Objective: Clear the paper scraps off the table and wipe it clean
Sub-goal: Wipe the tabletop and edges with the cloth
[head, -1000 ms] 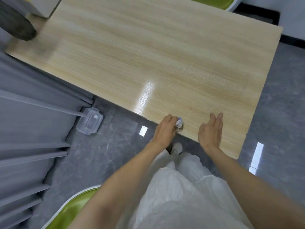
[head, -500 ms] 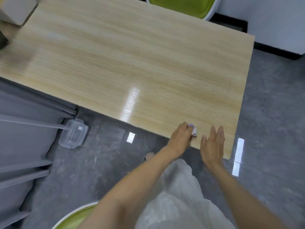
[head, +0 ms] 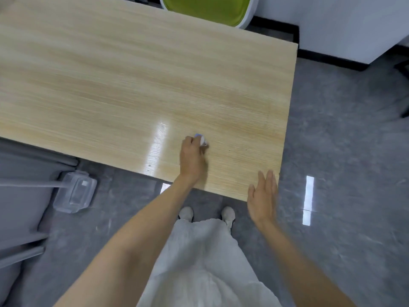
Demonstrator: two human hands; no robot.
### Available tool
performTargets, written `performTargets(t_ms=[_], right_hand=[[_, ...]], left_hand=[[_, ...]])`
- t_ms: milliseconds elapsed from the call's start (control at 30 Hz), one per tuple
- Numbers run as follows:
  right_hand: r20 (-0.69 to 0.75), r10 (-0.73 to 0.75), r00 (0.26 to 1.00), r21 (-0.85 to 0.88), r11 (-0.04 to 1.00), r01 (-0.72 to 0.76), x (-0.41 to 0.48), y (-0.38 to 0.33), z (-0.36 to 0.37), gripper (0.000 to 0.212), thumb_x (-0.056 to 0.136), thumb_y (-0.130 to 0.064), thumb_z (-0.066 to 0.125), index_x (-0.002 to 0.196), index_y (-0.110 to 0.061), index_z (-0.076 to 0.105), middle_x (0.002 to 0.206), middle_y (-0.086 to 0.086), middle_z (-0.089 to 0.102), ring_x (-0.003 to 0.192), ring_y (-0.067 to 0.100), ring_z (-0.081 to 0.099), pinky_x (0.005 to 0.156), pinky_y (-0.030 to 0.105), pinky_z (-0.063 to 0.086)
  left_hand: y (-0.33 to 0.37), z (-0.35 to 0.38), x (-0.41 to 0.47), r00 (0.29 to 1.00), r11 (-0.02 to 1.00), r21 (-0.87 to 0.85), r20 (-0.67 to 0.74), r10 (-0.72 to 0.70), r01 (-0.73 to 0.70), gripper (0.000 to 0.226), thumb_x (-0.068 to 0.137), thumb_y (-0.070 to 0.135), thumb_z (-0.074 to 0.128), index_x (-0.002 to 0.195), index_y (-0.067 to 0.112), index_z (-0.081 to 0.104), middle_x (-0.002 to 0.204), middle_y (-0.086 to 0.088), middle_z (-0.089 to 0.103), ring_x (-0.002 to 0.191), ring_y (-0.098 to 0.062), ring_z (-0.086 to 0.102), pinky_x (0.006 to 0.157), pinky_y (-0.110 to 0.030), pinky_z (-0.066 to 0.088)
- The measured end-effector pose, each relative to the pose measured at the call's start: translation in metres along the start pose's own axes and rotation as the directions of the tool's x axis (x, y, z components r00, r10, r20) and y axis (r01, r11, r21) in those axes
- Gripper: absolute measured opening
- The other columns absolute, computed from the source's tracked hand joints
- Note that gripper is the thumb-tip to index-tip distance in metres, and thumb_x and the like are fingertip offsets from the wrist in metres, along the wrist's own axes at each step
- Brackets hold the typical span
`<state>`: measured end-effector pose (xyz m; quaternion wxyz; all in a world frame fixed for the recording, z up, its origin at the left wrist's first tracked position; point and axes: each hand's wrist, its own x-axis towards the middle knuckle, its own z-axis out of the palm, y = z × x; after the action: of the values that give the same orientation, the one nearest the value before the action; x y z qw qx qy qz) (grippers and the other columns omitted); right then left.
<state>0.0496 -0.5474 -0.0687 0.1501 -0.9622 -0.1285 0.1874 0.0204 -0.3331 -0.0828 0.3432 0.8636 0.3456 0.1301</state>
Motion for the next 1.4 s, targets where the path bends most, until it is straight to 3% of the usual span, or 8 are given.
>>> performTargets(t_ms=[167, 367, 600, 800, 1000, 1167, 1300, 1400], right_hand=[[-0.028, 0.118, 0.993, 0.24, 0.965, -0.108, 0.013, 0.027, -0.018, 0.049, 0.101, -0.013, 0.032, 0.148, -0.009, 0.022, 0.159, 0.01, 0.008, 0.146, 0.022, 0.008, 0.116, 0.033, 0.014], [-0.015, 0.189, 0.982, 0.583, 0.799, -0.145, 0.026, 0.043, -0.054, 0.04, 0.097, 0.002, 0.032, 0.134, 0.002, 0.045, 0.116, 0.018, 0.062, 0.108, 0.031, 0.057, 0.08, 0.024, 0.042], [0.03, 0.125, 0.992, 0.649, 0.752, -0.115, 0.035, 0.051, -0.057, 0.037, 0.099, 0.002, 0.032, 0.13, -0.002, 0.052, 0.097, 0.003, 0.059, 0.091, 0.017, 0.058, 0.083, 0.024, 0.047], [0.067, 0.161, 0.985, 0.734, 0.661, -0.158, 0.04, 0.061, -0.057, 0.037, 0.097, 0.0, 0.034, 0.129, -0.003, 0.053, 0.084, -0.004, 0.06, 0.089, 0.015, 0.058, 0.089, 0.026, 0.046], [0.222, 0.252, 0.942, 0.823, 0.469, -0.32, 0.058, 0.077, -0.06, 0.032, 0.099, -0.003, 0.036, 0.127, 0.0, 0.05, 0.099, 0.021, 0.059, 0.075, 0.019, 0.06, 0.067, 0.022, 0.049], [0.177, 0.279, 0.944, 0.763, 0.566, -0.31, 0.065, 0.089, -0.063, 0.031, 0.099, -0.006, 0.034, 0.123, -0.002, 0.054, 0.103, 0.021, 0.06, 0.077, 0.017, 0.06, 0.068, 0.022, 0.048], [0.138, 0.158, 0.978, 0.656, 0.725, -0.21, 0.058, 0.075, -0.062, 0.032, 0.097, -0.007, 0.037, 0.118, -0.01, 0.061, 0.113, 0.004, 0.061, 0.103, 0.018, 0.057, 0.092, 0.032, 0.046], [0.146, 0.09, 0.985, 0.616, 0.771, -0.162, 0.055, 0.066, -0.056, 0.035, 0.097, -0.01, 0.035, 0.121, -0.013, 0.061, 0.123, 0.008, 0.058, 0.109, 0.021, 0.057, 0.09, 0.03, 0.046]], left_hand=[[0.066, 0.065, -0.054, 0.967, 0.986, -0.077, 0.197, 0.16, -0.148, 0.028, 0.075, -0.005, 0.052, 0.096, 0.003, 0.068, 0.087, -0.017, 0.059, 0.078, -0.031, 0.056, 0.065, -0.029, 0.039], [0.125, 0.099, -0.102, 0.878, 0.974, -0.152, 0.427, 0.217, -0.167, 0.03, 0.094, 0.009, 0.044, 0.118, 0.005, 0.062, 0.108, -0.019, 0.058, 0.099, -0.031, 0.055, 0.08, -0.028, 0.04], [0.036, -0.023, -0.036, 1.0, 0.999, 0.042, -0.022, -0.013, 0.014, 0.037, 0.083, 0.0, 0.052, 0.118, 0.005, 0.066, 0.096, -0.015, 0.056, 0.085, -0.024, 0.053, 0.072, -0.023, 0.034], [0.04, 0.025, -0.07, 0.98, 0.975, 0.107, -0.052, -0.19, 0.195, 0.026, 0.088, 0.003, 0.052, 0.111, 0.005, 0.065, 0.092, -0.006, 0.049, 0.086, -0.025, 0.052, 0.076, -0.034, 0.043], [0.137, 0.114, -0.139, 0.909, 0.995, -0.085, 0.41, 0.079, -0.049, 0.032, 0.086, -0.008, 0.051, 0.113, 0.002, 0.065, 0.102, -0.021, 0.058, 0.094, -0.033, 0.055, 0.074, -0.026, 0.034], [0.134, 0.076, -0.12, 0.946, 0.974, -0.224, 0.32, 0.041, 0.033, 0.03, 0.091, -0.001, 0.052, 0.114, 0.008, 0.067, 0.101, -0.013, 0.063, 0.091, -0.022, 0.056, 0.072, -0.017, 0.037], [0.085, 0.027, -0.052, 0.998, 0.999, -0.008, 0.041, -0.052, 0.053, 0.029, 0.091, 0.002, 0.051, 0.115, 0.009, 0.066, 0.097, -0.011, 0.058, 0.087, -0.017, 0.053, 0.07, -0.02, 0.038], [0.088, 0.045, -0.048, 0.986, 0.974, 0.168, 0.104, 0.133, -0.149, 0.035, 0.085, -0.001, 0.051, 0.116, 0.009, 0.064, 0.097, -0.011, 0.054, 0.089, -0.02, 0.049, 0.071, -0.028, 0.04]])
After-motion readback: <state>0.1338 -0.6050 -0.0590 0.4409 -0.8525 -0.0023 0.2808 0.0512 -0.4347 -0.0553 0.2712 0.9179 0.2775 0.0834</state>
